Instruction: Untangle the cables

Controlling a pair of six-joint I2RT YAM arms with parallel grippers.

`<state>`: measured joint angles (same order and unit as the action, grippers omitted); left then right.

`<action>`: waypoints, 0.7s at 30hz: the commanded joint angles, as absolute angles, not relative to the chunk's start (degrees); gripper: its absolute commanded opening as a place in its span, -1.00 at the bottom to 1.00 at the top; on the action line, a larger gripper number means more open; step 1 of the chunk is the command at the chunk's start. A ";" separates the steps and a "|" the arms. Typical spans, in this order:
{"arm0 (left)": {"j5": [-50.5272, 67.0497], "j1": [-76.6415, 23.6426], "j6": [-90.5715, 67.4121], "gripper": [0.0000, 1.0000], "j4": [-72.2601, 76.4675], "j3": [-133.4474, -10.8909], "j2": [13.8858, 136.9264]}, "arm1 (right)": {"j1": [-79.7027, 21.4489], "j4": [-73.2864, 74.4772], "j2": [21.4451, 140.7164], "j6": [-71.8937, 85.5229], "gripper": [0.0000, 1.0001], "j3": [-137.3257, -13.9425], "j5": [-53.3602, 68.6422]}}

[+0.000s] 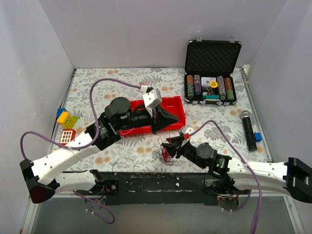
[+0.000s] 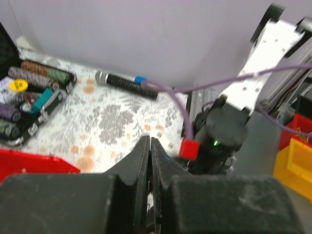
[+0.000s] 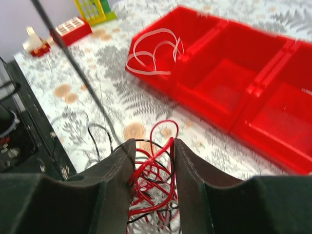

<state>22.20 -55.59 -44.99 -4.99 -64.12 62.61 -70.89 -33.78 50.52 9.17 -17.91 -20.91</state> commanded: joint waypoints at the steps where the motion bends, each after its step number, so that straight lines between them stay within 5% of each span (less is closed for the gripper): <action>1: 24.17 -54.93 -47.55 -1.00 -3.43 -71.09 63.37 | -71.10 -37.18 50.01 14.58 -0.13 -13.11 -22.32; 11: 23.38 -53.88 -41.49 -1.00 -4.39 -80.14 65.21 | -71.10 -35.86 51.06 20.82 0.06 -6.25 -21.80; 21: 23.73 -53.88 -35.51 -1.00 -9.49 -108.34 74.61 | -71.10 -35.69 55.02 24.08 0.27 -3.16 -22.67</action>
<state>23.59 -54.19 -38.39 -10.74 -97.45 74.17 -70.89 -36.67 53.67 22.52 -3.81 -21.39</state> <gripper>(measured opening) 0.015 0.621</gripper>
